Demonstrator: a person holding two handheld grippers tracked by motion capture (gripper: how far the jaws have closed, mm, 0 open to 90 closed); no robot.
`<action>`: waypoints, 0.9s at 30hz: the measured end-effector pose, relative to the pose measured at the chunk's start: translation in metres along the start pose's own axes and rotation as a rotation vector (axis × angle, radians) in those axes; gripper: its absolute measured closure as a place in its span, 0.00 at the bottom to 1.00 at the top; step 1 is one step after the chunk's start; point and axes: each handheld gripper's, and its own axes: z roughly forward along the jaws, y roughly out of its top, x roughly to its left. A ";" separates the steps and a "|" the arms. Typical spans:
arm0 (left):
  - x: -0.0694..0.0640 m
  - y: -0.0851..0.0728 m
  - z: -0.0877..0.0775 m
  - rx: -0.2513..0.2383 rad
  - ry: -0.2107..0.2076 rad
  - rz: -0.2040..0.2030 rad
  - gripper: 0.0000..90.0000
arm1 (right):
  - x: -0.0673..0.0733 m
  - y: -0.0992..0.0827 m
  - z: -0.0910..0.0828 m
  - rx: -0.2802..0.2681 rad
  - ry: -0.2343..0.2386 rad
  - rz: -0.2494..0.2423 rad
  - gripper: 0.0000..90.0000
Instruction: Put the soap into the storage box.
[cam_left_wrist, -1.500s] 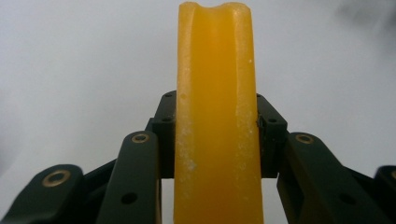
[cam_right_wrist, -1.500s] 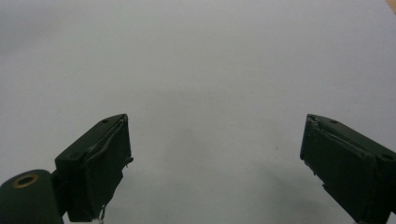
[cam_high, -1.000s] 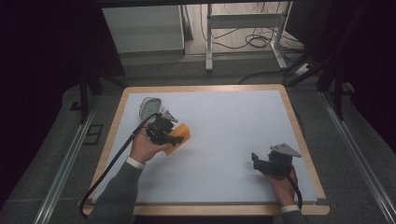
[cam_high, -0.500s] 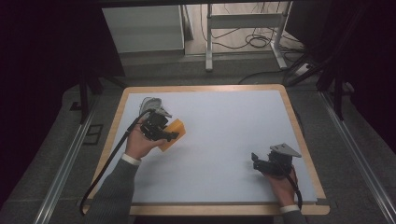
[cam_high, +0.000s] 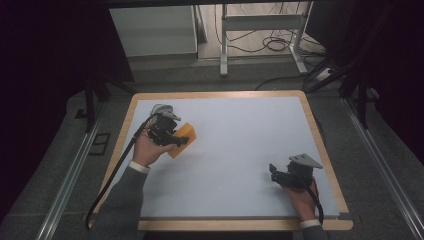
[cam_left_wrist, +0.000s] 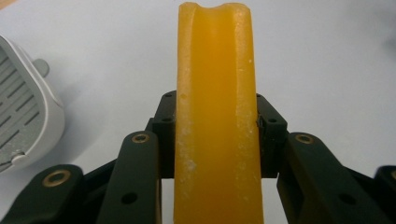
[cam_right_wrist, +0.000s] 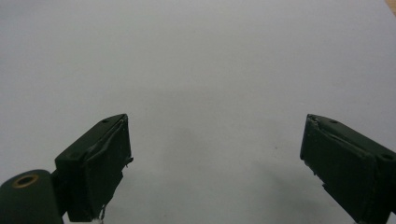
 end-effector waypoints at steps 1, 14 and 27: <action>0.001 0.001 0.000 -0.002 0.003 -0.001 0.68 | 0.000 0.000 0.000 -0.001 0.000 -0.001 0.10; 0.014 0.004 -0.001 -0.010 0.012 -0.038 0.68 | 0.000 0.000 0.000 0.000 0.000 0.002 0.10; 0.022 0.011 -0.004 -0.013 0.021 -0.052 0.68 | 0.000 0.000 0.000 -0.001 0.000 0.005 0.10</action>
